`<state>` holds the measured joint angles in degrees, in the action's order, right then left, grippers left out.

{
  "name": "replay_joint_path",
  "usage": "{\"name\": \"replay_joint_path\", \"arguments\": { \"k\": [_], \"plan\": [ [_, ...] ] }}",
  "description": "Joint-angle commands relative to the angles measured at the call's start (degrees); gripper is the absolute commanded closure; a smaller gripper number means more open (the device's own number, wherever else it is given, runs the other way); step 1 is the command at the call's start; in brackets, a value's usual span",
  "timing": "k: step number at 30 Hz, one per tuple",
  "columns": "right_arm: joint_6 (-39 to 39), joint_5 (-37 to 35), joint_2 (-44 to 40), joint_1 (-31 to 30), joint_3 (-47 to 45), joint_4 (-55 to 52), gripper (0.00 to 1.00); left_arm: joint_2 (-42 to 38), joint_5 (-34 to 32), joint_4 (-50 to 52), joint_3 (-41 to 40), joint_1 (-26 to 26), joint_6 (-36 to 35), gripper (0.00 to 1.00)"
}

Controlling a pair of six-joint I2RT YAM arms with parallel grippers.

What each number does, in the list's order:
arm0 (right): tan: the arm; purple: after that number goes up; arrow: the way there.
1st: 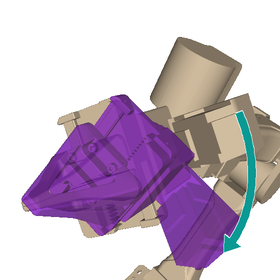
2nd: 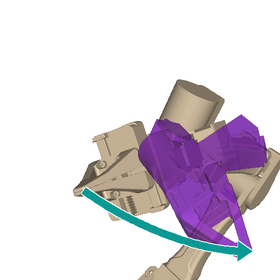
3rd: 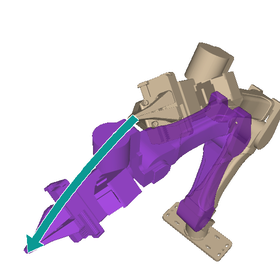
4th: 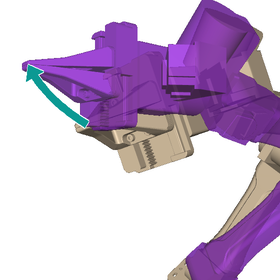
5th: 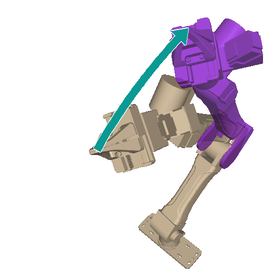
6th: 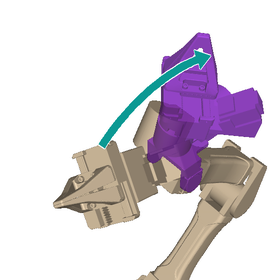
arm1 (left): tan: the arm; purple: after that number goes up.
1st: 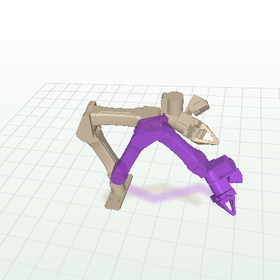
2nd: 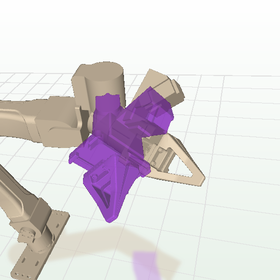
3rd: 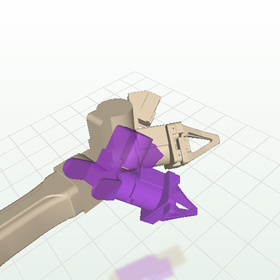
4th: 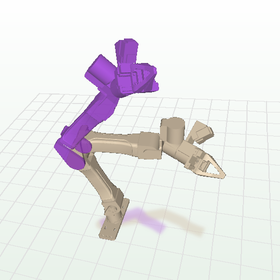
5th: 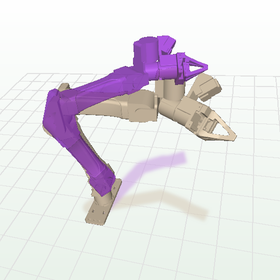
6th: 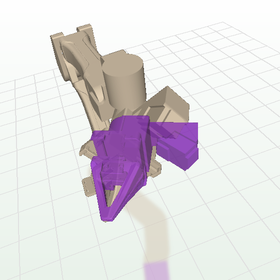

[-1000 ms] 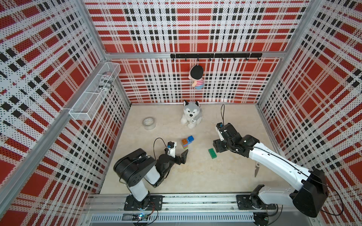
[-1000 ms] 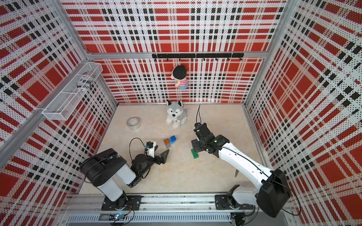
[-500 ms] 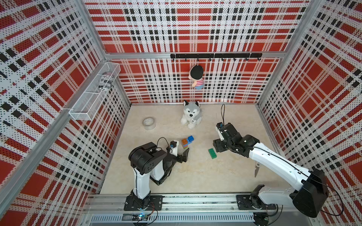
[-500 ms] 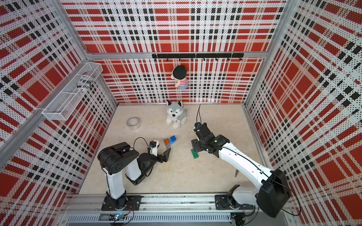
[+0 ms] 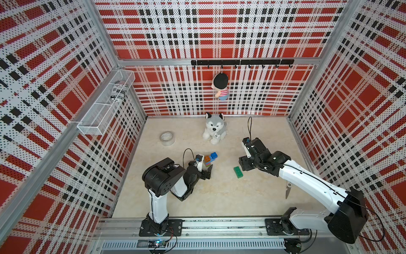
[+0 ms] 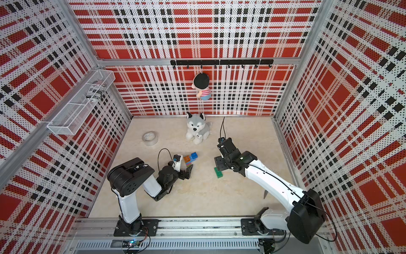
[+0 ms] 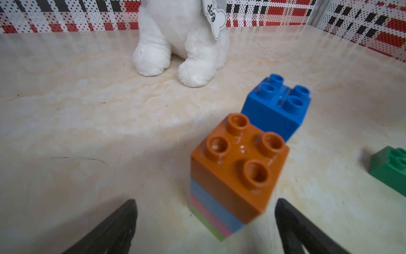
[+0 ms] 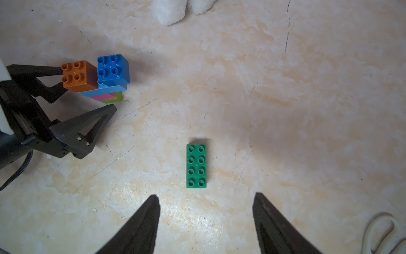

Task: Assemble the letter p with lego
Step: Pick up the lego brick from the center of the board.

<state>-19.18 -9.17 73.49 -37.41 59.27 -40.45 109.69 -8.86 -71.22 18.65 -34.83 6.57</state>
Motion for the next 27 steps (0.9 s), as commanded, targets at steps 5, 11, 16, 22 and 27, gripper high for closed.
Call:
{"name": "replay_joint_path", "arguments": {
  "k": [5, 11, 16, 22, 27],
  "plan": [
    [-1.5, -0.7, 1.3, 0.4, 0.3, -0.2, 0.29, 2.4, 2.5, 0.9, 3.7, 0.5, -2.7, 0.01],
    [-2.2, -0.7, 1.9, 0.4, 0.4, -0.1, 0.29, 2.9, 3.4, 1.9, 5.2, 0.6, -3.7, 0.05],
    [-2.6, -0.6, 2.7, 0.4, 0.3, 0.1, 0.29, 3.0, 4.2, 1.9, 5.6, 0.5, -4.4, 0.17],
    [-3.0, -0.2, 3.0, 0.4, -0.1, 0.4, 0.29, 3.4, 4.2, 1.5, 5.7, -0.6, -5.6, 0.44],
    [-3.2, -0.2, 2.6, 0.4, -0.5, 0.2, 0.30, 4.3, 4.1, 0.0, 5.5, -1.2, -5.9, 0.55]
  ]
}}
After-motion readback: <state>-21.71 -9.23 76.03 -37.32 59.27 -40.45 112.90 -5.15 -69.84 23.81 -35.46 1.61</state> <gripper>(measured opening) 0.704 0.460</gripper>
